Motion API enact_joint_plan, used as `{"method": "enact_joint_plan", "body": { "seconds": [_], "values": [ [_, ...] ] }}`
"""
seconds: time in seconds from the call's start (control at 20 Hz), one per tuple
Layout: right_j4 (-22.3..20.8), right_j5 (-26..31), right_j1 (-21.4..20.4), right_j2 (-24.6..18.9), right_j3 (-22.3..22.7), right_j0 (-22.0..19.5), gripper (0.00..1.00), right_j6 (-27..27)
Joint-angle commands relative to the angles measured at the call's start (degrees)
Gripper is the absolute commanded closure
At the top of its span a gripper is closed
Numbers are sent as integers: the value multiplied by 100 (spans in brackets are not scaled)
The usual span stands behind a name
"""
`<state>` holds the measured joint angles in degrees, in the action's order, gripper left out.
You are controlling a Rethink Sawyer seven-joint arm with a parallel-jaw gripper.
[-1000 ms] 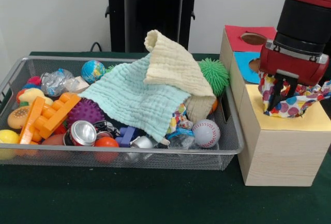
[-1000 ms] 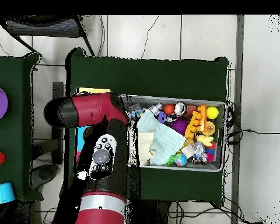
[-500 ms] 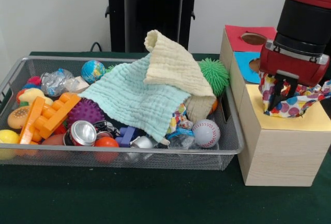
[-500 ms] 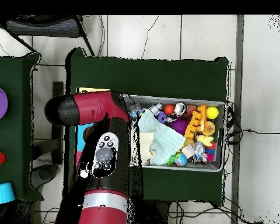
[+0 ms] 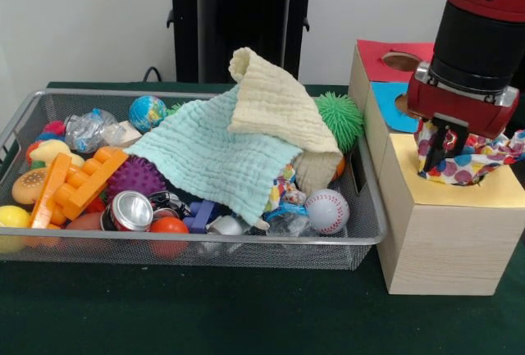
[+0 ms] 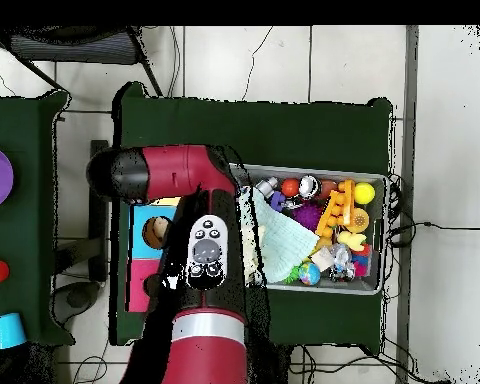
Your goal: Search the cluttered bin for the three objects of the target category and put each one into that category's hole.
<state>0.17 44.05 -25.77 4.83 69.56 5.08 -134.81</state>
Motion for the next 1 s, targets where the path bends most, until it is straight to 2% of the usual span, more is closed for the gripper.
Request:
{"method": "enact_joint_plan", "body": {
  "seconds": [0.05,0.2,0.6,0.8,1.0],
  "values": [
    [77,1321,639,-1129,749,-415,100,957],
    [108,1257,586,-1218,892,-477,100,847],
    [28,1044,954,-1668,638,-751,100,1100],
    [5,440,868,-1877,946,-896,100,1022],
    [-288,-474,881,-1947,1066,-966,100,906]
  ]
}}
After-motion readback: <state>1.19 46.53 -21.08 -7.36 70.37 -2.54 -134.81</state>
